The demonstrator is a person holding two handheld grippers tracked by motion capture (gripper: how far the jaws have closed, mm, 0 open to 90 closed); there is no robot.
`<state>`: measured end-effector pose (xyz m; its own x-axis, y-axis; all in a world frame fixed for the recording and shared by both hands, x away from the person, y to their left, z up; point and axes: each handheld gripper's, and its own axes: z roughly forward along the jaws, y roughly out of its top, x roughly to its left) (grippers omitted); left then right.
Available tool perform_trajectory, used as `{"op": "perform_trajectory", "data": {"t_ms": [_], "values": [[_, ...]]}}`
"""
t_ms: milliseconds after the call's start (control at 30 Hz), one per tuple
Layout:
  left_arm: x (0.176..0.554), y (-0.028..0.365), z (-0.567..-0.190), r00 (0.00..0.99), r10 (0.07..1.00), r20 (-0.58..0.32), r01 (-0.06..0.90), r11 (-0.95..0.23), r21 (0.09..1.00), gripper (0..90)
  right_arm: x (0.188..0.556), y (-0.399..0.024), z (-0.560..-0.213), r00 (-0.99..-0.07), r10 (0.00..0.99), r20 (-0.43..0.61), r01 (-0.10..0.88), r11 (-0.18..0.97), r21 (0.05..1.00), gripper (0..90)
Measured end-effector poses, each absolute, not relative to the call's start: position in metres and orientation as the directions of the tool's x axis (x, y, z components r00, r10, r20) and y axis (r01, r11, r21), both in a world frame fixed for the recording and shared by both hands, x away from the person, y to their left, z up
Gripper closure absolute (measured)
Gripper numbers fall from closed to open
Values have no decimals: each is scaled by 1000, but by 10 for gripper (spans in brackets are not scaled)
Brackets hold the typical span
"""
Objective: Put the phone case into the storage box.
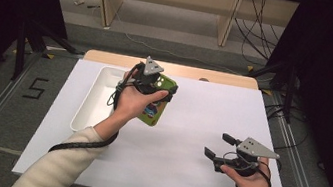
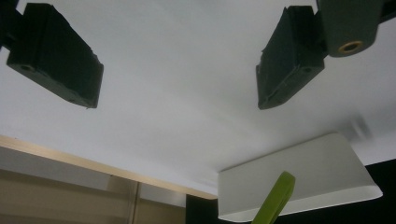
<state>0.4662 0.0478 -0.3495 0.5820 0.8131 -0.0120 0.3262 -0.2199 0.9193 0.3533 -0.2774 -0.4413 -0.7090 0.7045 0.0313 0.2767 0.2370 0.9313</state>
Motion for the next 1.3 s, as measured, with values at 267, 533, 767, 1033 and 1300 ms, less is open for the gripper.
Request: {"op": "perform_trajectory", "data": {"t_ms": [267, 533, 767, 1033, 1300], "values": [[467, 53, -347, 573, 819, -11, 322, -213, 922, 163, 353, -277, -441, -709, 705, 32, 278, 237, 931, 161], [468, 57, -345, 566, 824, -15, 323, -205, 924, 163, 353, -277, -442, -709, 705, 32, 278, 238, 931, 161], [468, 61, -343, 559, 829, -11, 319, -203, 926, 163, 353, -277, -442, -708, 705, 33, 280, 238, 930, 161], [469, 67, -341, 548, 836, -11, 317, -195, 928, 163, 354, -278, -442, -706, 707, 32, 280, 238, 930, 161], [469, 71, -341, 539, 842, -8, 317, -194, 928, 163, 354, -278, -442, -706, 707, 32, 282, 239, 929, 162]]}}
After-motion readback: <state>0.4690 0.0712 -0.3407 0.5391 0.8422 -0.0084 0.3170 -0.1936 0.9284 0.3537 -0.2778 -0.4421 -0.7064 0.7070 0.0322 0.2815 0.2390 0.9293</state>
